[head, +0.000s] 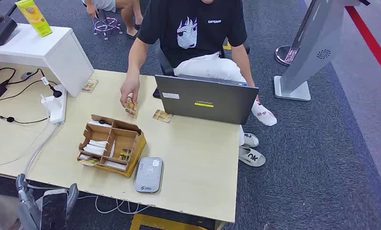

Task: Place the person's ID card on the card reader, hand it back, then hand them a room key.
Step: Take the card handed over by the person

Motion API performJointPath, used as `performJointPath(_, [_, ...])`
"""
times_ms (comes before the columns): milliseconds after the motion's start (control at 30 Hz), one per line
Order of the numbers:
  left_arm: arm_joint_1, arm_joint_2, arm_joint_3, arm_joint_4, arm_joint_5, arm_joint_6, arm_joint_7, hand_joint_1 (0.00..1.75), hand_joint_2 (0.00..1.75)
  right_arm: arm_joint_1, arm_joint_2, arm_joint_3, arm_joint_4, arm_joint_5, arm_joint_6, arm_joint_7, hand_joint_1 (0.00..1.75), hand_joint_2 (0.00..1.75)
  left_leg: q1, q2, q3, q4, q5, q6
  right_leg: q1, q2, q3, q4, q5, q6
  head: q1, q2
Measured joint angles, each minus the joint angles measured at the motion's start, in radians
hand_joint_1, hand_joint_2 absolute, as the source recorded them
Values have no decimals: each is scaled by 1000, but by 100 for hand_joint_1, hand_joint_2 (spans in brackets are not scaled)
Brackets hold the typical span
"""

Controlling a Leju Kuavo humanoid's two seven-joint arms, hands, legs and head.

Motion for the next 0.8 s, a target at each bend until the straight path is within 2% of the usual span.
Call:
performJointPath(100, [-33,21,-28,0,-47,-15,20,0,175,-4,0,0,0,15,0,0,0,175,0,0,0,0,0,0,0,0,0,0,0,0,0,0])
performJointPath(433, [-218,152,-175,31,-257,-96,109,0,175,-38,7,0,0,108,0,2,0,175,0,0,0,0,1,0,0,0,0,0,1,0,0,0])
performJointPath(800, [-381,321,-314,81,-499,-170,220,0,175,-68,26,-3,-2,264,0,14,0,175,0,0,-1,0,1,0,0,1,-1,0,1,0,0,0])
